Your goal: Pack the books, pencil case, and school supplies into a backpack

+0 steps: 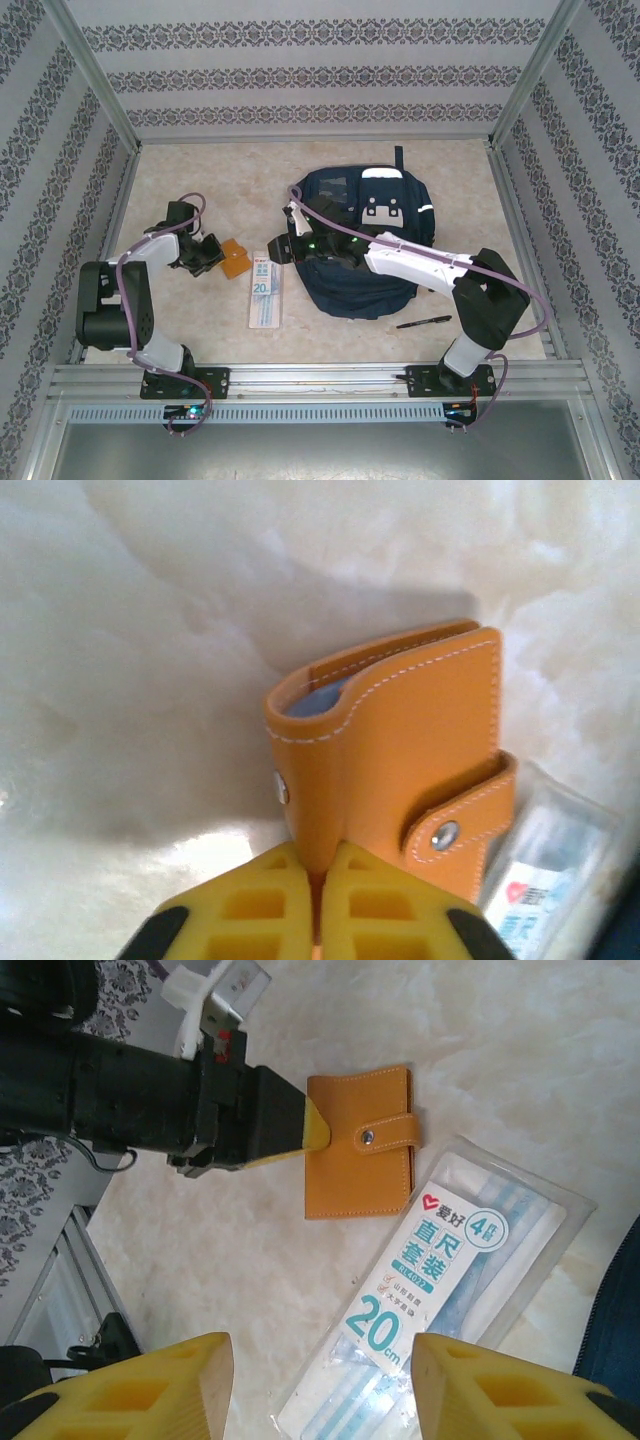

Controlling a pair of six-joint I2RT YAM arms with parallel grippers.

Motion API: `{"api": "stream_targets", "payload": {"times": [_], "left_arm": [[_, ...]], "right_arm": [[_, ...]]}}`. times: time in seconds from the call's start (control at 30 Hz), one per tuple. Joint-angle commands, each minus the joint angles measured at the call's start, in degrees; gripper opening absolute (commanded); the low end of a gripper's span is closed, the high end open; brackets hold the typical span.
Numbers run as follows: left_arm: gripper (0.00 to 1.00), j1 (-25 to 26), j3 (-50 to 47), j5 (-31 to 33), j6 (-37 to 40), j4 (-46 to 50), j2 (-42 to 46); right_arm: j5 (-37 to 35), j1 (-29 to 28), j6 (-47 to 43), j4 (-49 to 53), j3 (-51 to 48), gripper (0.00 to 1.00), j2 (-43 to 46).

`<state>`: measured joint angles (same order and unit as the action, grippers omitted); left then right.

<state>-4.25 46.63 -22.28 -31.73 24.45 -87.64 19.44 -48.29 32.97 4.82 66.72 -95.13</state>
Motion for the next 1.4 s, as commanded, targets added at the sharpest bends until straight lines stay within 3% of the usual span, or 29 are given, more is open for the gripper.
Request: {"api": "stream_targets", "payload": {"times": [0.0,0.07,0.13,0.2,0.33,0.53,0.77,0.87,0.97,1.0,1.07,1.1,1.13,1.27,1.37], "left_arm": [[0.0,-0.31,1.17,-0.4,3.64,2.05,5.44],[0.0,-0.29,2.1,-2.95,5.62,3.46,8.49],[0.0,0.02,2.51,-9.74,7.46,2.53,11.29],[0.0,1.12,2.39,-18.3,7.58,-0.78,13.31],[0.0,4.71,4.09,-31.22,3.81,-6.67,14.39],[0.0,11.25,7.36,-37.02,4.95,-7.88,14.18],[0.0,14.27,6.52,-38.47,3.3,-12.49,14.21],[0.0,16.07,5.24,-38.55,0.37,-17.09,13.56],[0.06,18.9,4.4,-38.47,-0.94,-21.01,12.52],[0.08,19.55,4.59,-37.88,-0.36,-21.08,12.13],[0.24,19.98,5.57,-34.79,1.81,-18.78,11.79],[0.41,19.9,6.44,-31.9,3.62,-16.67,11.62],[0.52,20.13,8.07,-28.72,5.95,-14.26,11.45],[0.57,23.16,12.38,-24.41,17.31,-14.44,10.98],[0.56,29.06,11.92,-20.55,37.5,-14.28,9.54]], "right_arm": [[-0.38,-0.31,-3.51,3.89,3.01,0.52,-0.62],[-1.16,0.1,-4.89,4.94,3.41,0.55,-0.09],[1.54,1.51,-4.25,3.93,3.01,0.66,0.55],[9.24,3.87,-0.8,0.8,2.72,0.77,0.2],[23.05,8.72,9.76,-5.67,2.3,0.8,-2.07],[27.21,13.09,11.11,-9.03,-1.38,0.82,-1.99],[25.19,15.51,10.1,-9.56,-6.33,0.8,0.88],[29.81,14.93,11.32,-14.49,-7.63,0.68,1.0],[34.62,14.2,17.01,-25.46,-9.3,0.39,0.89],[35.41,14.3,19.22,-28.79,-10.05,0.26,1.06],[34.87,14.9,20.91,-30.08,-11.14,0.04,2.46],[34.28,15.64,21.1,-29.71,-11.93,0.0,3.64],[33.23,16.67,21.18,-28.61,-12.94,0.0,5.02],[25.43,24.8,20.93,-17.88,-17.68,0.0,11.9],[15.23,33.76,20.18,-6.61,-21.54,0.0,19.23]]}}
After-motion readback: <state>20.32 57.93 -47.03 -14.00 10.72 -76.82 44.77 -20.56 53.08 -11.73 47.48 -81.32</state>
